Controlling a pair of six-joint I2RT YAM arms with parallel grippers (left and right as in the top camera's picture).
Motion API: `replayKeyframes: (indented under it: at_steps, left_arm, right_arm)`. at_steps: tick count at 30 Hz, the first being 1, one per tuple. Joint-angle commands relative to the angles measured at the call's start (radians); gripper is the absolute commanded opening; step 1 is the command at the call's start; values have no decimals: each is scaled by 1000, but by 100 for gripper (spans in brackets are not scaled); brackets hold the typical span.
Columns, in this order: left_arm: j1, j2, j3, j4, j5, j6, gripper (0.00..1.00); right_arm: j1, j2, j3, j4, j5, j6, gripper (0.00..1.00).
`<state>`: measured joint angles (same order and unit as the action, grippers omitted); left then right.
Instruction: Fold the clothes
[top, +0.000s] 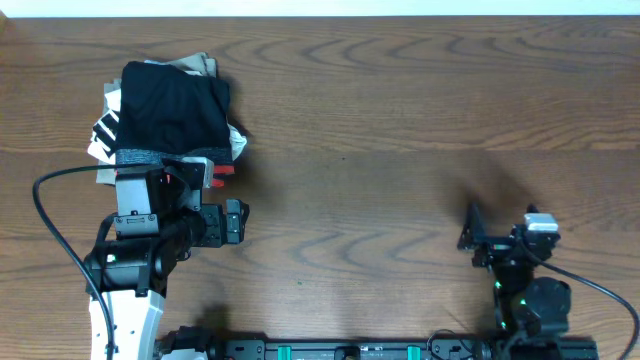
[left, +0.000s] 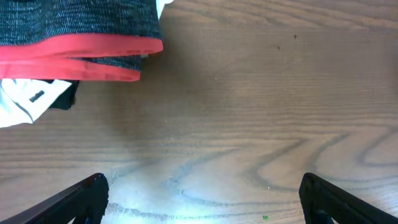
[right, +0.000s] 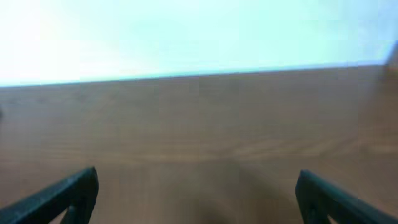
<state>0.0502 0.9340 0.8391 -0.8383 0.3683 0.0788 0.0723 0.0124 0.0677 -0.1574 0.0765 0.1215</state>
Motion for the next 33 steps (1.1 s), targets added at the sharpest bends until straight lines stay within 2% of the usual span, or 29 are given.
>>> replayKeyframes:
  at_steps: [1,33]
  left_arm:
    - [-2,0,4,-3,13,-1,98]
    - [-2,0,4,-3,13,-1,98]
  right_arm:
    - [13,-8,-63,94,2,-27,99]
    - [12,-7,-62,90,-13,-22,99]
